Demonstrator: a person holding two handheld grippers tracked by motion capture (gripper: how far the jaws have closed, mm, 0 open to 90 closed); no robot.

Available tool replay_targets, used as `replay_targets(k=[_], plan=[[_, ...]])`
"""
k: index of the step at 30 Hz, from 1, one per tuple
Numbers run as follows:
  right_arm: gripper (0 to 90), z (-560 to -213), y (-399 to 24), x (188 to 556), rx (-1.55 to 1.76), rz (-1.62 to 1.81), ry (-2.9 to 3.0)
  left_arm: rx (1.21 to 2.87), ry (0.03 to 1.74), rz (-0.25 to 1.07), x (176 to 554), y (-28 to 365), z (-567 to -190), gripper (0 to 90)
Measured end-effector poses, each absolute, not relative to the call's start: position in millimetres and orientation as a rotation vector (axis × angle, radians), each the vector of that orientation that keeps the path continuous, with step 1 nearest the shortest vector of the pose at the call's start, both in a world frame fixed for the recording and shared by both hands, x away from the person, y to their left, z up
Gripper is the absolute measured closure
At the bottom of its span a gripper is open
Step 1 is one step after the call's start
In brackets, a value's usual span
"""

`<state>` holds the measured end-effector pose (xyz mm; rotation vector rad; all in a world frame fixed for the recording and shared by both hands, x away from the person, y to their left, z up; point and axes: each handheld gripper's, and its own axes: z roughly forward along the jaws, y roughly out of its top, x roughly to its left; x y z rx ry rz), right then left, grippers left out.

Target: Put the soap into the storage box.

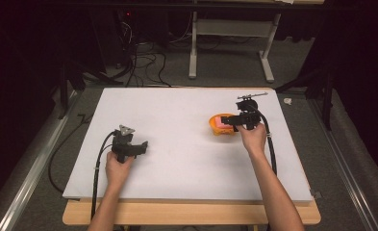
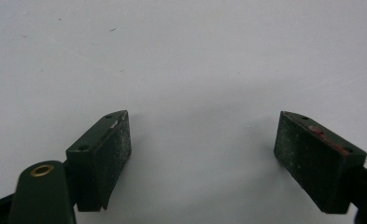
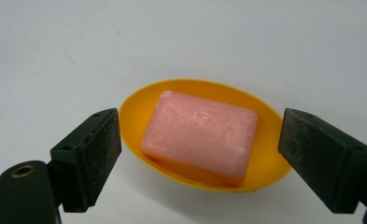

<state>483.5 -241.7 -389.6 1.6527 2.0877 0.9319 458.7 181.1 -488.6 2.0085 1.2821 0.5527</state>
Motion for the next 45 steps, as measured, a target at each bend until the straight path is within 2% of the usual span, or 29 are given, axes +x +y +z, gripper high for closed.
replay_targets(k=[29, 45], plan=[[17.6, -376.2, -278.8, 438.4, 1.566, 0.955, 2.004, 2.009, 1.282, 0.552, 458.8, 181.1, -488.6, 19.1], [19.0, -380.2, -293.4, 414.1, 1.553, 0.985, 1.994, 2.013, 1.280, 0.553, 458.8, 181.2, -488.4, 19.2]])
